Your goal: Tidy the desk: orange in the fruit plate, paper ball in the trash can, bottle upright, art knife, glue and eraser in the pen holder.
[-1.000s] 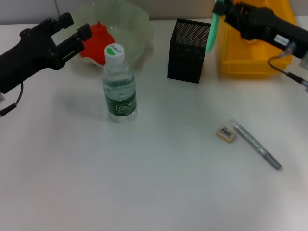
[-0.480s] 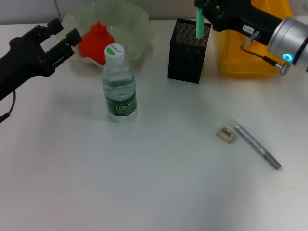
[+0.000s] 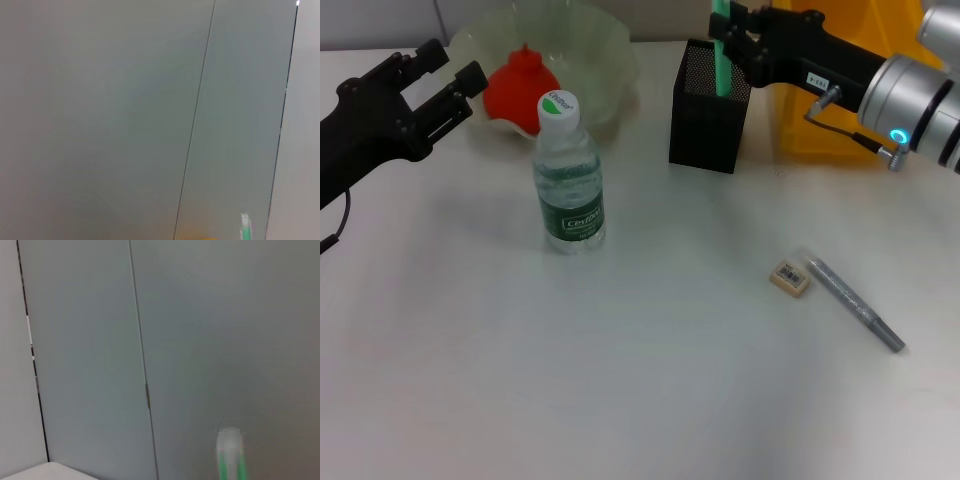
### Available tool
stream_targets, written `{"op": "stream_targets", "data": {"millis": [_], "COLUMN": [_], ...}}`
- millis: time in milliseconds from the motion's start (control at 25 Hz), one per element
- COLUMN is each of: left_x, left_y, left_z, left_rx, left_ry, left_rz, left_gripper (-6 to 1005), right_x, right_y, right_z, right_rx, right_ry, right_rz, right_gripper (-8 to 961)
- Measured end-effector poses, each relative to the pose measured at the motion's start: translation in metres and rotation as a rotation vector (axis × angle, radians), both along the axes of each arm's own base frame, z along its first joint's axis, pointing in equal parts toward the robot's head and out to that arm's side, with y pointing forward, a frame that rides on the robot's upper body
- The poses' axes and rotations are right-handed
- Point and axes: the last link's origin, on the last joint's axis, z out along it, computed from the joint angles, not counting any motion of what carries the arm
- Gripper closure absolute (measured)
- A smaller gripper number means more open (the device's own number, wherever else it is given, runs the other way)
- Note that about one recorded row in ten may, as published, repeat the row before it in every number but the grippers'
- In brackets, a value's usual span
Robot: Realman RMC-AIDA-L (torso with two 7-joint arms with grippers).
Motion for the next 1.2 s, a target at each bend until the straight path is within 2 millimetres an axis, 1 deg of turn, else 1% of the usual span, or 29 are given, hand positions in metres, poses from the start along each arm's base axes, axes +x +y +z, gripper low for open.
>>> {"op": "stream_targets", "data": {"millis": [80, 160, 280, 360, 440, 480, 520, 600, 640, 680, 720, 800, 880, 1040, 1080, 1120, 1200], "left_x": [0.000, -0.001, -0.001, -0.001, -0.001, -0.001, -0.001, -0.001, 0.000, 0.000, 0.000, 0.000, 0.001, 0.004, 0.004, 0.005, 0.005], "left_y": [0.000, -0.001, -0.001, -0.001, -0.001, 0.000, 0.000, 0.000, 0.000, 0.000, 0.000, 0.001, 0.002, 0.004, 0.005, 0.005, 0.006], "left_z": [0.000, 0.000, 0.001, 0.001, 0.001, 0.001, 0.001, 0.001, 0.001, 0.001, 0.001, 0.001, 0.001, 0.001, 0.001, 0.000, 0.000], "left_rx": [0.000, 0.000, 0.002, 0.002, 0.002, 0.002, 0.002, 0.002, 0.002, 0.001, 0.001, 0.002, 0.002, 0.002, 0.002, 0.001, 0.000], "left_ry": [0.000, 0.000, 0.001, 0.002, 0.002, 0.002, 0.002, 0.001, 0.001, 0.001, 0.001, 0.002, 0.002, 0.003, 0.004, 0.004, 0.005], "left_rz": [0.001, 0.003, 0.004, 0.004, 0.003, 0.002, 0.002, 0.000, 0.000, -0.001, -0.001, -0.002, -0.003, -0.011, -0.013, -0.014, -0.016], "left_gripper": [388, 389, 389, 390, 391, 391, 392, 392, 393, 393, 393, 393, 393, 393, 393, 393, 393], "right_x": [0.006, 0.007, 0.012, 0.012, 0.011, 0.007, 0.007, 0.003, 0.001, -0.004, -0.004, -0.009, -0.014, -0.023, -0.026, -0.026, -0.028], "right_y": [-0.003, -0.003, -0.005, -0.006, -0.009, -0.015, -0.015, -0.022, -0.027, -0.037, -0.037, -0.047, -0.058, -0.068, -0.070, -0.070, -0.071], "right_z": [0.002, 0.004, 0.012, 0.013, 0.017, 0.022, 0.022, 0.027, 0.031, 0.040, 0.040, 0.048, 0.057, 0.066, 0.068, 0.068, 0.069], "right_rx": [-0.003, -0.003, -0.017, -0.027, -0.063, -0.128, -0.128, -0.195, -0.235, -0.305, -0.305, -0.379, -0.477, -0.618, -0.672, -0.672, -0.716], "right_ry": [0.014, 0.020, 0.050, 0.056, 0.064, 0.071, 0.071, 0.055, 0.035, -0.031, -0.031, -0.102, -0.176, -0.294, -0.361, -0.361, -0.433], "right_rz": [-0.020, -0.026, -0.050, -0.052, -0.046, -0.038, -0.038, -0.029, -0.022, -0.008, -0.008, -0.012, -0.055, -0.151, -0.198, -0.198, -0.262], "right_gripper": [747, 745, 606, 513, 479, 462, 445, 411, 411, 411, 412, 412, 412, 413, 413, 413, 414]}}
